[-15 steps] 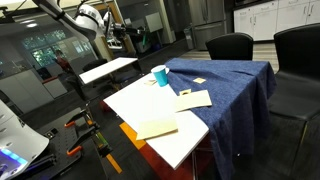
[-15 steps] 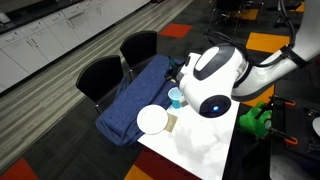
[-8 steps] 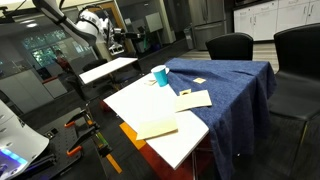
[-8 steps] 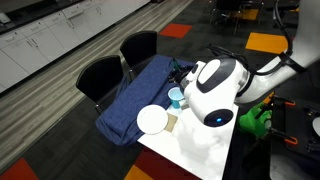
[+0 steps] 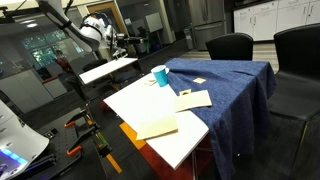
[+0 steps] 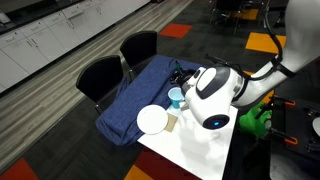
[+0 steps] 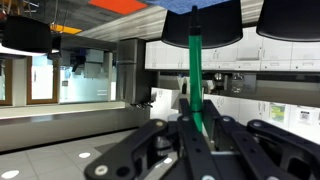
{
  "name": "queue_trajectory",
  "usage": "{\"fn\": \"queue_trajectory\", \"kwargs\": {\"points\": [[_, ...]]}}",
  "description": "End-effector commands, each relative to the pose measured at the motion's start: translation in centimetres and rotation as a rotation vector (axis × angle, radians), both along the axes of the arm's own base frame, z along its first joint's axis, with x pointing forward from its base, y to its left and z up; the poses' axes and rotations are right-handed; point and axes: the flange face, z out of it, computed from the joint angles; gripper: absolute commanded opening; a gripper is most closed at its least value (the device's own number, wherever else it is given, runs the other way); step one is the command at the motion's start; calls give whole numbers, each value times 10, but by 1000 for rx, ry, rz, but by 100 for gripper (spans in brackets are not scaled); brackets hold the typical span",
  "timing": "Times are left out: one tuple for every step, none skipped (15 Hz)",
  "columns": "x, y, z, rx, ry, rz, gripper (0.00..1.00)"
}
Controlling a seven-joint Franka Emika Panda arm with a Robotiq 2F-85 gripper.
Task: Put the green pen in the blue cup
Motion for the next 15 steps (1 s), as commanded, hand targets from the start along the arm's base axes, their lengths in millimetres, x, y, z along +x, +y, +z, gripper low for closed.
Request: {"fn": "queue_trajectory", "kwargs": {"points": [[-5,-1,-13,-28,-18,-7,5],[-6,-1,-18,-32,-15,-7,5],[-7,-1,-23,-32,-6,-6,5],[-7,-1,-28,-33,2,-5,5],[-7,-2,-33,-32,7,-2,5],[-7,-3,-37,-31,11,0,5],[-6,-4,-42,-30,9,4,5],[-6,-5,-46,-25,8,5,5],[-5,-6,-52,-23,9,7,5],[-5,-7,-56,-18,7,7,5],[-5,-8,-61,-15,4,7,5],[-4,-9,-66,-9,2,7,5],[-4,-9,-70,-5,-2,9,5],[-4,-10,-74,-3,-3,8,5],[-3,-10,-78,2,-7,9,5]]}}
